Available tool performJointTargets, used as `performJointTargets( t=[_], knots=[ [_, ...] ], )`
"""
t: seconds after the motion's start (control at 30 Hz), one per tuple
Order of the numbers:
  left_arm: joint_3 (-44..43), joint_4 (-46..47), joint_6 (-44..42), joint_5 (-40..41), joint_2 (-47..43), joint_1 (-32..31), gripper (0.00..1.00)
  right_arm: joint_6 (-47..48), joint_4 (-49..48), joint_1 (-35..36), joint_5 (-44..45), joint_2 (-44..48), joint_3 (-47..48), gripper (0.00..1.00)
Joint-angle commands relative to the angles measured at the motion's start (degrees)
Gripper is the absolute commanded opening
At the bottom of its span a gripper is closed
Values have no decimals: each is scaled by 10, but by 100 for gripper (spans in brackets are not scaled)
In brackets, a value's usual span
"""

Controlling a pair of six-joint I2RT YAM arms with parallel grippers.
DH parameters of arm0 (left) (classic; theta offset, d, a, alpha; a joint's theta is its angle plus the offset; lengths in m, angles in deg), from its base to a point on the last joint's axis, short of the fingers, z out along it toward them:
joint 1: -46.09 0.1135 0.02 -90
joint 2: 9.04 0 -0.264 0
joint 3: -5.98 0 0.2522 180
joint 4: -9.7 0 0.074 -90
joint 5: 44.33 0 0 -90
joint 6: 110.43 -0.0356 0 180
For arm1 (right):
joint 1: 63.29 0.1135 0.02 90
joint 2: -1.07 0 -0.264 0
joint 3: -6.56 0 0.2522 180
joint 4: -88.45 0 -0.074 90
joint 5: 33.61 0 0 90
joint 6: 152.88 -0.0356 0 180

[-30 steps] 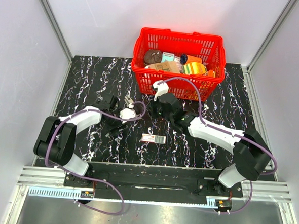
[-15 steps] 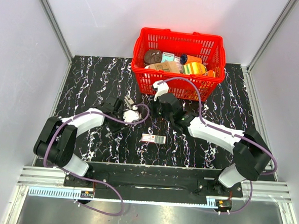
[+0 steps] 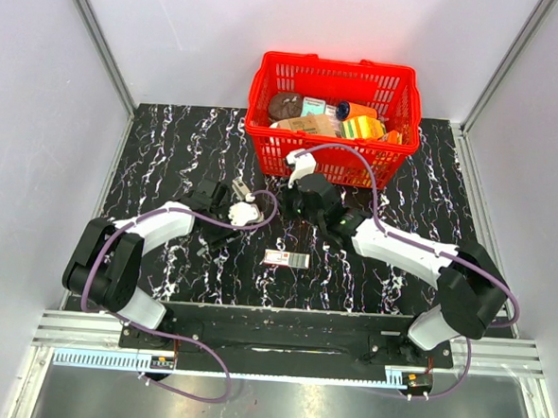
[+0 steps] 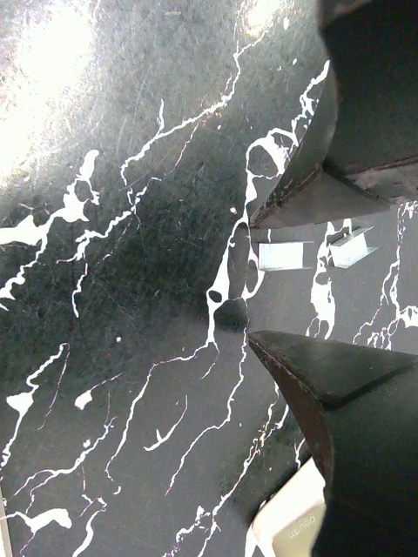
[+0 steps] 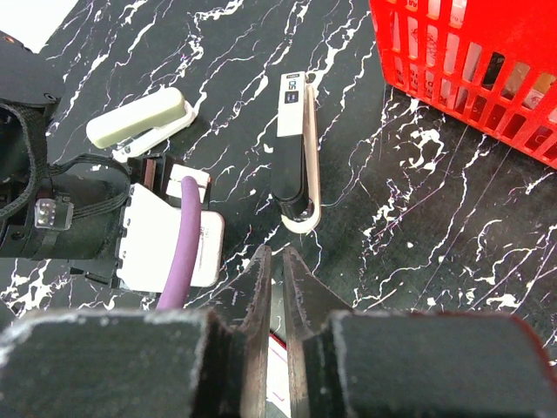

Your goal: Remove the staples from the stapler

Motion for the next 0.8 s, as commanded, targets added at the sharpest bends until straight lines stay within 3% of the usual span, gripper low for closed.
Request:
performJointTargets(
  t=[0.0,0.77],
  knots=[
    [24,-48,-5,4,15,1,55,0,-2,-3,6,29,1,14],
    [2,-116,-38,-48,36,40,51,8,19,-4,20,74,-12,17]
  ],
)
